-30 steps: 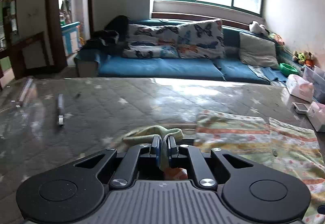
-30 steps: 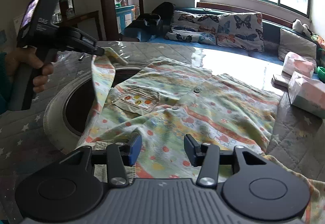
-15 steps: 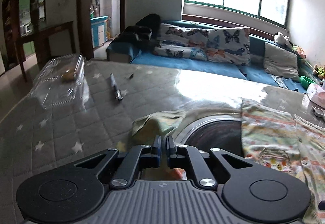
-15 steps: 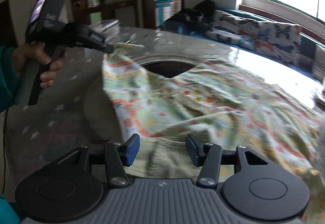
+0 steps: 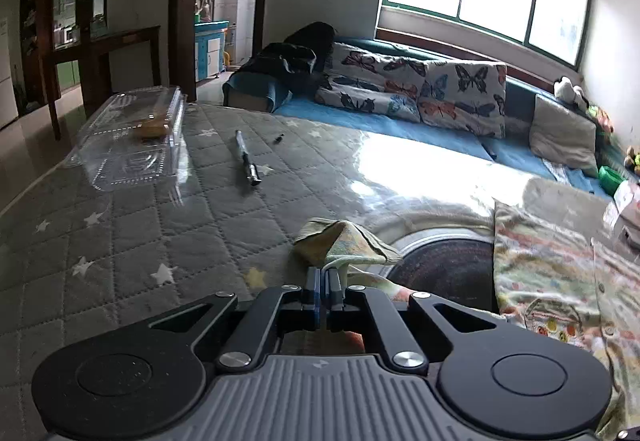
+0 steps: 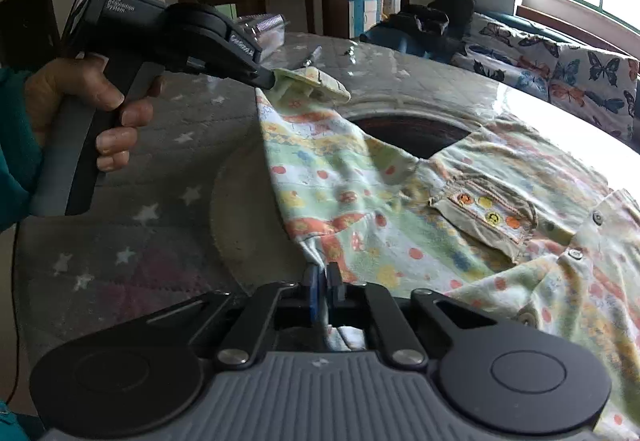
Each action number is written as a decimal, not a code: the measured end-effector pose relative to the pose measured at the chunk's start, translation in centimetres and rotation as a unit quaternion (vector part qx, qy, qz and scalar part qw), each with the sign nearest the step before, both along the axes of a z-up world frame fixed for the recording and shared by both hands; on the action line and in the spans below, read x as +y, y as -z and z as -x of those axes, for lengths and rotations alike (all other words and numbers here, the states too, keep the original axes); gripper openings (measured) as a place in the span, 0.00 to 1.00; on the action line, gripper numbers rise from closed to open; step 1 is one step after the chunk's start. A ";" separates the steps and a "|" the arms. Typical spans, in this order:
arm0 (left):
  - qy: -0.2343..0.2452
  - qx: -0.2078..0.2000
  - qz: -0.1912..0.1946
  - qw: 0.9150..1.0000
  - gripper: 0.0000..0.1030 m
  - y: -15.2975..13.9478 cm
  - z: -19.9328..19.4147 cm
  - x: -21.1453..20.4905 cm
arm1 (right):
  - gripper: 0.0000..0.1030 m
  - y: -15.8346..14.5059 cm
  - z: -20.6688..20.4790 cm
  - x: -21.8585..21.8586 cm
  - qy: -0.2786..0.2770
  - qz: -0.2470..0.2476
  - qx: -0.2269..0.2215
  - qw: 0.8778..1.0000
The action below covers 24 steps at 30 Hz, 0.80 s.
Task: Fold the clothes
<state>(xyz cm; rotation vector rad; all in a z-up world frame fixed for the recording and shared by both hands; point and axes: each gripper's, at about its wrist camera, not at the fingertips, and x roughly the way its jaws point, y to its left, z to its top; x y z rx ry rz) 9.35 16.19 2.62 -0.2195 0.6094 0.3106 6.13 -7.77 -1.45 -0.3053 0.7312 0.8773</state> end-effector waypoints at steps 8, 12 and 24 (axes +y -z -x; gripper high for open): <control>-0.068 -0.012 -0.016 0.997 0.01 -0.5 6.0 2.2 | 0.11 -0.1 2.9 -0.1 -0.078 -0.022 0.037 0.996; -0.084 0.014 -0.002 0.996 0.01 0.3 8.4 3.6 | 0.24 -0.7 3.7 -0.8 -0.084 -0.036 0.037 0.995; 0.046 0.027 -0.072 0.996 0.62 1.0 6.0 -1.5 | 0.46 -3.3 1.5 -12.9 0.115 -0.036 0.009 0.993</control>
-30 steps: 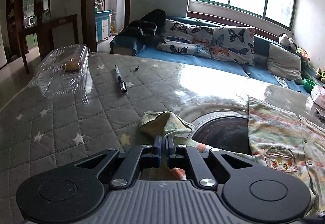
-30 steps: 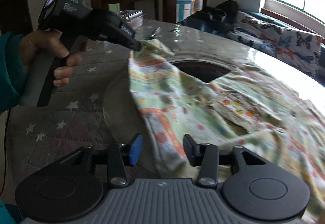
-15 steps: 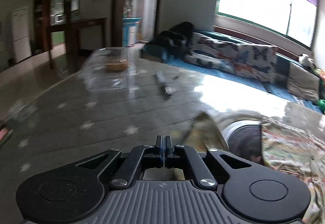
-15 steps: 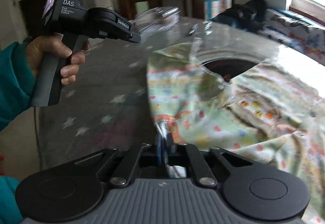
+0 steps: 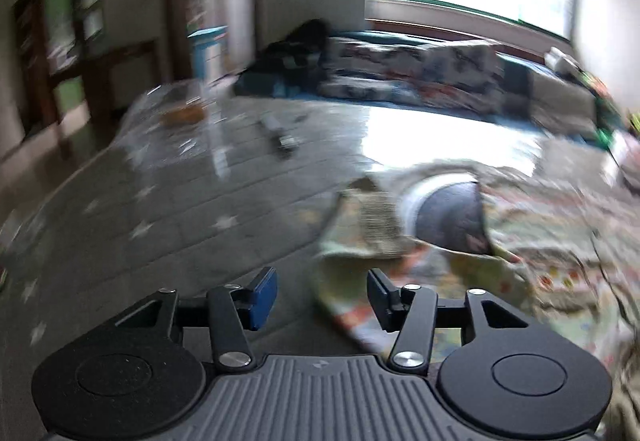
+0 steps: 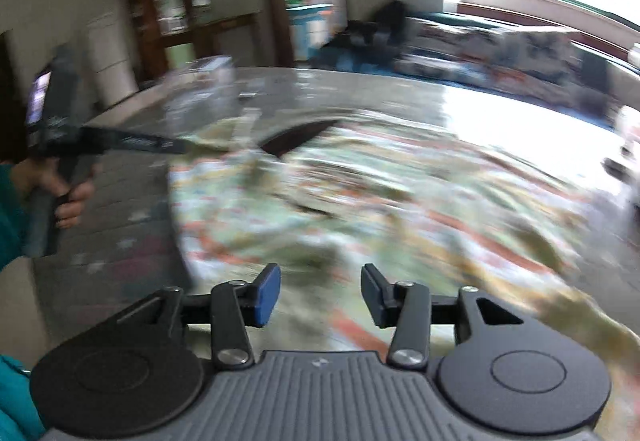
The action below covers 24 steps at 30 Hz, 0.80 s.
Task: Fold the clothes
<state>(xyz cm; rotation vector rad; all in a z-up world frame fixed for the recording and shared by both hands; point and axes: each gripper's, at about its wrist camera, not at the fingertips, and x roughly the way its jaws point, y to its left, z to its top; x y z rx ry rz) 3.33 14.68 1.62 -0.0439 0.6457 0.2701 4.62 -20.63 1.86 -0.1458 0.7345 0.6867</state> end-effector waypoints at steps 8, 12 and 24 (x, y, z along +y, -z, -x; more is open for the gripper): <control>0.012 0.025 -0.109 0.994 0.75 2.4 -4.5 -1.7 | 0.49 1.6 -1.1 -6.9 0.124 0.019 0.008 0.992; -0.021 0.023 -0.113 0.993 0.64 3.0 -5.6 0.4 | 0.49 2.2 -1.2 -9.6 0.175 0.016 0.012 0.984; -0.052 0.010 -0.034 0.998 0.05 2.7 -4.8 3.7 | 0.50 3.1 -1.3 -16.6 0.327 0.011 0.010 0.945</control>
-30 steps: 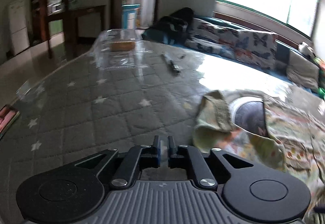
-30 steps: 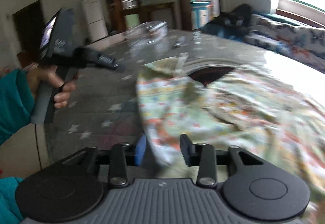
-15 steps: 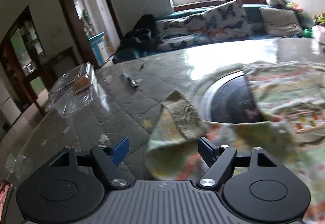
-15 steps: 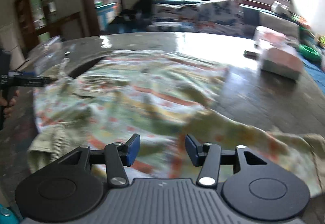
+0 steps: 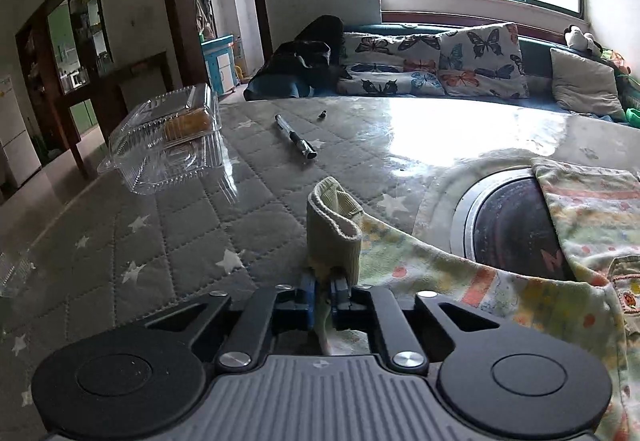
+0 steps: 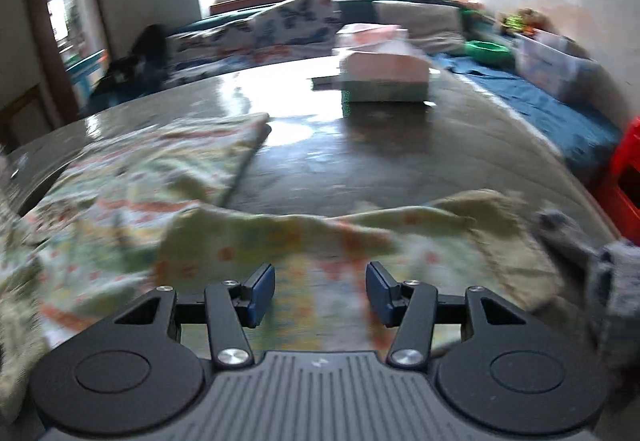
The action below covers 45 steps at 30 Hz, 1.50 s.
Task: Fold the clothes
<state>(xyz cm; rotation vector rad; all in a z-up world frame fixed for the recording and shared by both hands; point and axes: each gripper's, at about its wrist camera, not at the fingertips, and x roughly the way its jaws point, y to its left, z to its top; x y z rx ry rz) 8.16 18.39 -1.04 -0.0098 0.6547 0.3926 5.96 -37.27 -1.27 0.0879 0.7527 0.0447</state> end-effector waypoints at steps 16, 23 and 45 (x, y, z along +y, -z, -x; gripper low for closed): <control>-0.089 -0.002 0.045 0.995 0.12 -1.3 6.0 3.5 | 0.57 0.4 0.0 -2.9 0.073 0.022 -0.017 0.997; -0.049 -0.014 0.029 0.998 0.52 -2.4 3.6 0.2 | 0.57 0.2 0.1 -5.8 0.128 0.030 -0.023 0.991; 0.074 0.007 0.018 0.997 0.68 -1.9 -0.4 -7.0 | 0.41 -1.3 -3.1 -3.8 0.048 0.027 -0.029 0.998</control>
